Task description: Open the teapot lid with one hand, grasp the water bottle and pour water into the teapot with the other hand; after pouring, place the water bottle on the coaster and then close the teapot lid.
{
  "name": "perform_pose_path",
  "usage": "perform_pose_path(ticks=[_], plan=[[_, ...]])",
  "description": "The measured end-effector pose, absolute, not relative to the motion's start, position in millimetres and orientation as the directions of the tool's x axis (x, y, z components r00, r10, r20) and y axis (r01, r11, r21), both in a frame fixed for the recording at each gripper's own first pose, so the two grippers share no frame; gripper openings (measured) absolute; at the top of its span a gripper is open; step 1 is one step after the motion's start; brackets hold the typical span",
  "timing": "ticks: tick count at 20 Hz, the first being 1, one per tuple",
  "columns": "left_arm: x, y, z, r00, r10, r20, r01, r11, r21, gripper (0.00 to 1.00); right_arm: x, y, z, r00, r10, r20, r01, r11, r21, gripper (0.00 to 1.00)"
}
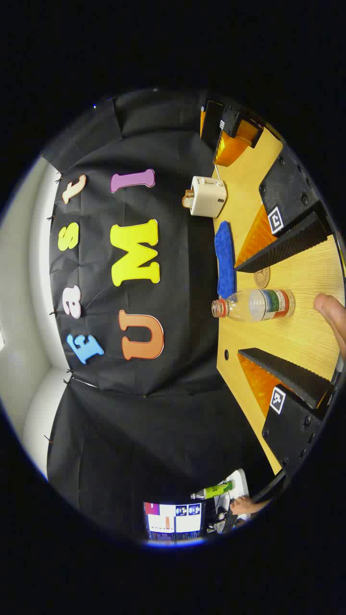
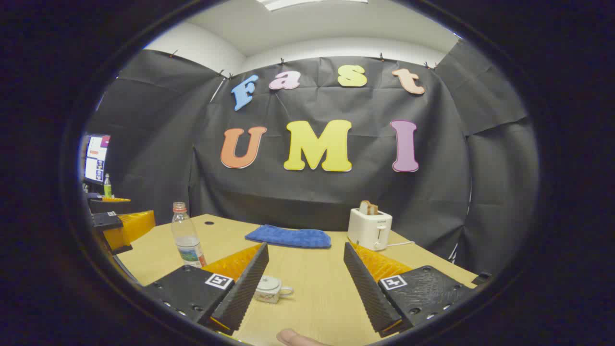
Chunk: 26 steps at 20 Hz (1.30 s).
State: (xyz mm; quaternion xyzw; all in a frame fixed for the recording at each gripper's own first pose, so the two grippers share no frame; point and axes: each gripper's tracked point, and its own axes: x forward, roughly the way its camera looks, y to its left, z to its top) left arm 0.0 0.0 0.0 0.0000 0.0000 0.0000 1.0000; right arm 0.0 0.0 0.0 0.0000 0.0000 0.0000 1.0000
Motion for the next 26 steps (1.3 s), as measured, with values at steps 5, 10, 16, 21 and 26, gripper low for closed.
perform_pose_path(ticks=[5,10,16,21,26], plan=[[8.0,10.4,-5.5,0.999,0.041,-0.016,-0.040,0.999,0.034,0.99,10.3,-11.3,-18.1,0.998,-0.033,-0.047,0.035,0.998,0.044,0.95],[8.1,13.2,-7.5,0.999,0.038,-0.020,-0.038,0.999,0.004,0.99,11.4,-11.0,-22.9,0.998,-0.037,-0.059,0.038,0.999,0.019,0.95],[12.7,19.3,-18.2,0.998,0.046,-0.053,-0.045,0.999,0.005,0.99,13.7,-2.8,-29.9,0.998,-0.027,-0.057,0.026,0.999,-0.019,0.95],[14.9,21.7,-23.8,0.997,0.050,-0.062,-0.048,0.998,0.030,0.99,29.7,9.1,-48.9,0.997,-0.002,-0.076,0.003,1.000,0.006,0.97],[15.8,24.0,-25.5,0.997,0.048,-0.065,-0.046,0.998,0.032,0.99,52.6,28.6,-74.4,0.994,0.030,-0.109,-0.030,1.000,0.000,0.97]])
